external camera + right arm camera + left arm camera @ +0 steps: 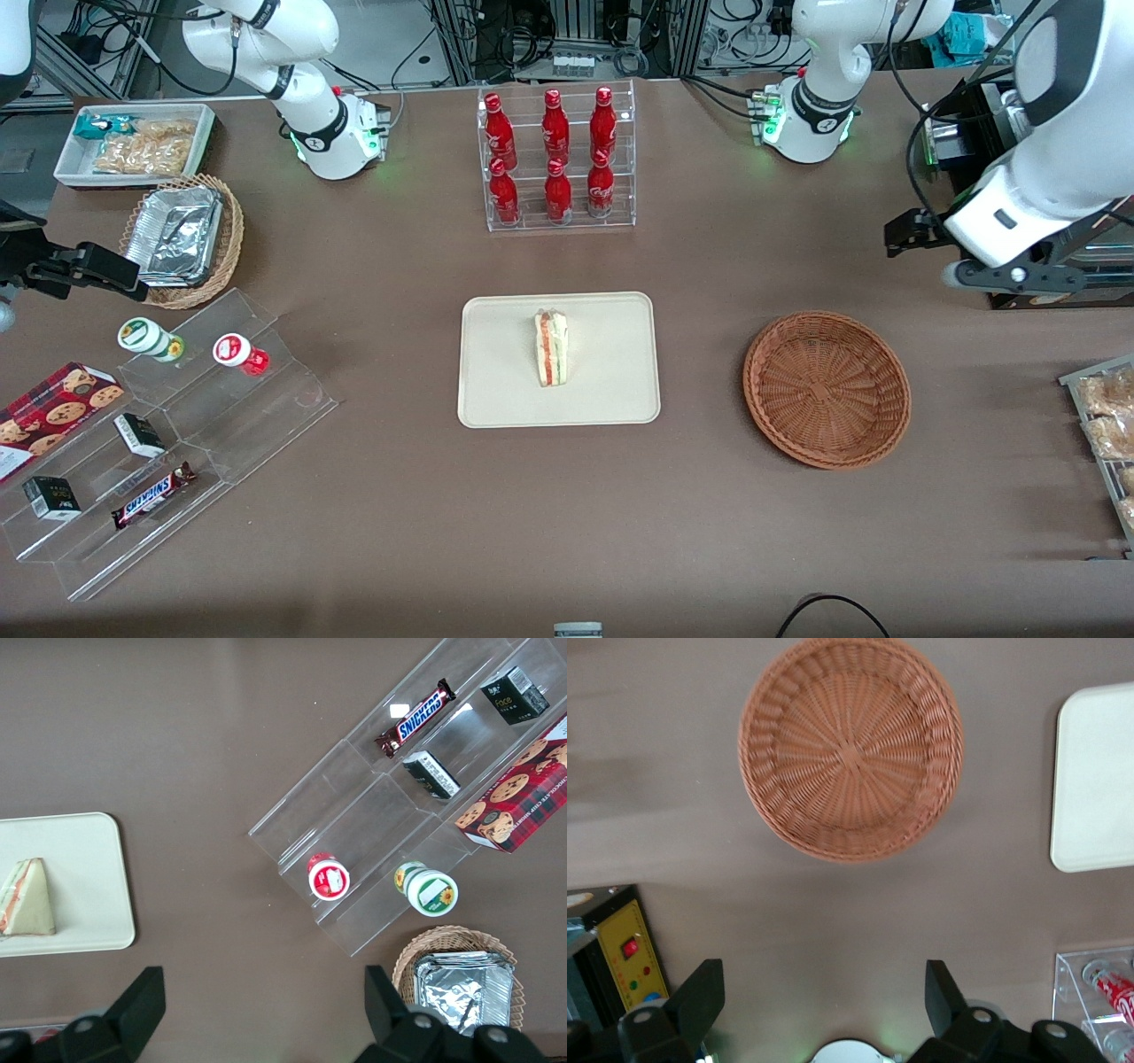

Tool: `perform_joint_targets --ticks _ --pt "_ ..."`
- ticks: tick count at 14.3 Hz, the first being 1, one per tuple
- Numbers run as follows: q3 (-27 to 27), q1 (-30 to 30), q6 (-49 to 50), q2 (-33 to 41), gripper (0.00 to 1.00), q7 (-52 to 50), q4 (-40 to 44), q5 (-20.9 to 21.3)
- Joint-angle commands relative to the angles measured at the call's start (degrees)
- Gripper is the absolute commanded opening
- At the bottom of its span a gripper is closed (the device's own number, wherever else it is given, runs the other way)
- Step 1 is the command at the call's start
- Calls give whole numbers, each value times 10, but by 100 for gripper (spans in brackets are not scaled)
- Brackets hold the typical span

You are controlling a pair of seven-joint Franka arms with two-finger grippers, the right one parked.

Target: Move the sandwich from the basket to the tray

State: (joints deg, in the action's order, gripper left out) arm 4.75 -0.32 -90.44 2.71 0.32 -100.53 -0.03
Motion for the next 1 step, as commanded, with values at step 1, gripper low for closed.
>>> perform_joint_targets --ticks 1 --pt "-19 5 -18 5 100 15 8 -7"
